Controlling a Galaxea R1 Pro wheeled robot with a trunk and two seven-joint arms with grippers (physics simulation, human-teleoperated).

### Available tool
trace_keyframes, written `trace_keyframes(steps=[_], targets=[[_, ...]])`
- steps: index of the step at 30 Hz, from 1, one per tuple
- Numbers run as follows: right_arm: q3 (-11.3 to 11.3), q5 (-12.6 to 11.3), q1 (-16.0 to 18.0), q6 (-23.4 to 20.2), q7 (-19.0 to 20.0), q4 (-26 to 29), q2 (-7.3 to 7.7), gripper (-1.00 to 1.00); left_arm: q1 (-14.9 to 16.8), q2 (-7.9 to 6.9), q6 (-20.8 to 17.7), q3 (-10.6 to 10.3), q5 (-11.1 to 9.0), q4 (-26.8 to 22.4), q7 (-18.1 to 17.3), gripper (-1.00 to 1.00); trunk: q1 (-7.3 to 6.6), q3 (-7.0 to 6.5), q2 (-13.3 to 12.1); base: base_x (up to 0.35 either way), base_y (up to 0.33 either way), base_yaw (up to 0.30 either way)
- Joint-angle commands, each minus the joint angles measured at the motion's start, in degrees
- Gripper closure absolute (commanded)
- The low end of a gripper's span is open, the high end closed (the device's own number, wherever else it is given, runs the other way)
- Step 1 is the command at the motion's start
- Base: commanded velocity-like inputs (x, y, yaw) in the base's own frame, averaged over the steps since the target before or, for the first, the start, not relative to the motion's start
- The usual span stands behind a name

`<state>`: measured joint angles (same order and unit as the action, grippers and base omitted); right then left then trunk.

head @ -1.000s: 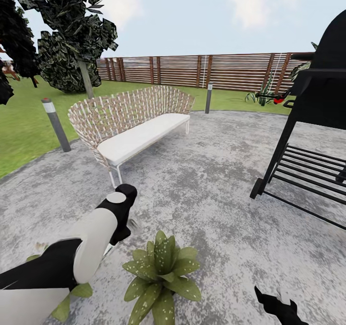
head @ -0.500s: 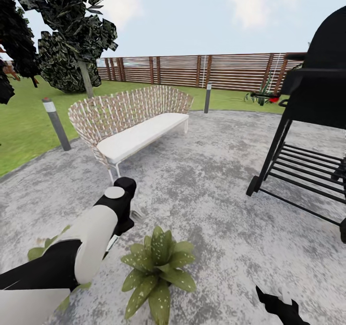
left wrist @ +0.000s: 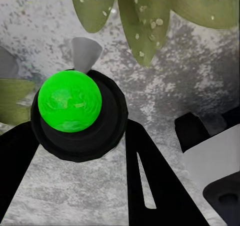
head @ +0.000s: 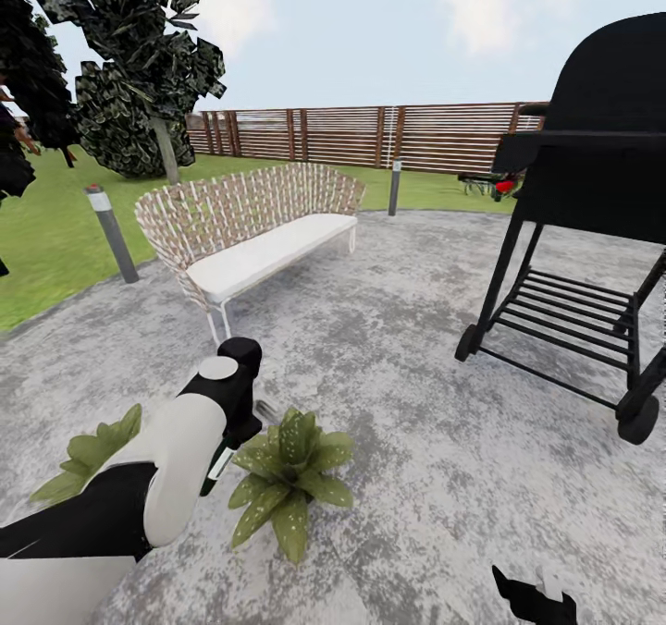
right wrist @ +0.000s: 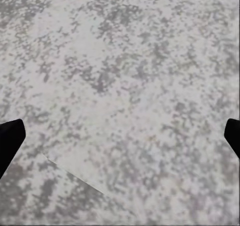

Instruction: Pick up the pesticide atomizer in the garden and spray insectifuge to fully cover both potted plants in the garden.

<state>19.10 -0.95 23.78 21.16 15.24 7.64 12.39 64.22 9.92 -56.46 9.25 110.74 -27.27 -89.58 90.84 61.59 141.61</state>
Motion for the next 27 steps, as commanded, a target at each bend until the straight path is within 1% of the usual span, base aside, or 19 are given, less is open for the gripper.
trace_keyframes(steps=[1, 7, 16, 18, 20, 22, 23, 24, 25, 26, 27], targets=[[0.4, -0.1, 0.0, 0.1, 0.5, -0.1, 0.00, -1.00, -0.1, 0.08, -0.6, 0.4, 0.6, 0.0, -0.4, 1.00, -0.05, 0.05, 0.0, -0.310, -0.106, 0.000], [0.4, -0.1, 0.0, 0.1, 0.5, -0.1, 0.00, -1.00, -0.2, 0.08, -0.3, 0.4, 0.6, 0.0, -0.4, 1.00, -0.05, 0.05, 0.0, -0.311, -0.113, 0.026], [0.4, -0.1, 0.0, 0.1, 0.5, -0.1, 0.00, -1.00, -0.2, 0.08, 0.6, 0.4, 0.4, -0.1, -0.4, 1.00, -0.05, 0.05, 0.0, -0.298, -0.157, 0.234], [0.4, -0.1, 0.0, 0.1, 0.5, -0.1, 0.00, -1.00, -0.2, 0.08, 0.6, 0.4, -0.3, -0.1, -0.4, 1.00, -0.05, 0.05, 0.0, -0.286, -0.169, 0.254], [0.4, -0.1, 0.0, 0.1, 0.5, -0.1, 0.00, -1.00, -0.2, 0.08, 0.6, 0.4, -2.0, -0.1, -0.4, 1.00, -0.05, 0.05, 0.0, -0.281, -0.172, 0.254], [0.4, -0.1, 0.0, 0.1, 0.5, -0.1, 0.00, -1.00, -0.3, 0.08, 0.6, 0.5, -2.9, -0.1, -0.4, 1.00, -0.05, 0.05, 0.0, -0.278, -0.174, 0.220], [0.4, -0.1, 0.0, 0.1, 0.6, -0.1, 0.00, -1.00, -0.4, 0.08, 0.7, 0.6, -4.1, -0.1, -0.4, 1.00, -0.05, 0.05, 0.0, -0.278, -0.174, 0.161], [0.4, -0.1, 0.0, 0.0, 0.6, -0.1, 0.00, -1.00, -0.6, 0.08, 2.2, 0.6, -7.0, -0.1, -0.4, 1.00, -0.05, 0.05, 0.0, -0.277, -0.174, 0.138], [0.4, -0.1, 0.0, 0.0, 0.7, 0.0, 0.00, -1.00, -1.8, 0.08, 8.6, 0.7, -14.3, -0.1, 2.5, 1.00, -0.05, 0.05, 0.0, -0.277, -0.172, 0.107], [0.4, -0.1, 0.0, 0.0, 0.8, 0.0, 0.00, -1.00, -3.0, 0.04, 12.5, 0.8, -19.6, -0.1, 5.8, 1.00, -0.05, 0.05, 0.0, -0.278, -0.169, 0.058], [0.4, -0.1, 0.0, 0.0, 0.8, 0.0, 0.00, -1.00, -4.4, -0.04, 15.5, 0.8, -24.4, -0.1, 9.6, 1.00, -0.05, 0.05, 0.0, -0.280, -0.160, 0.030]])
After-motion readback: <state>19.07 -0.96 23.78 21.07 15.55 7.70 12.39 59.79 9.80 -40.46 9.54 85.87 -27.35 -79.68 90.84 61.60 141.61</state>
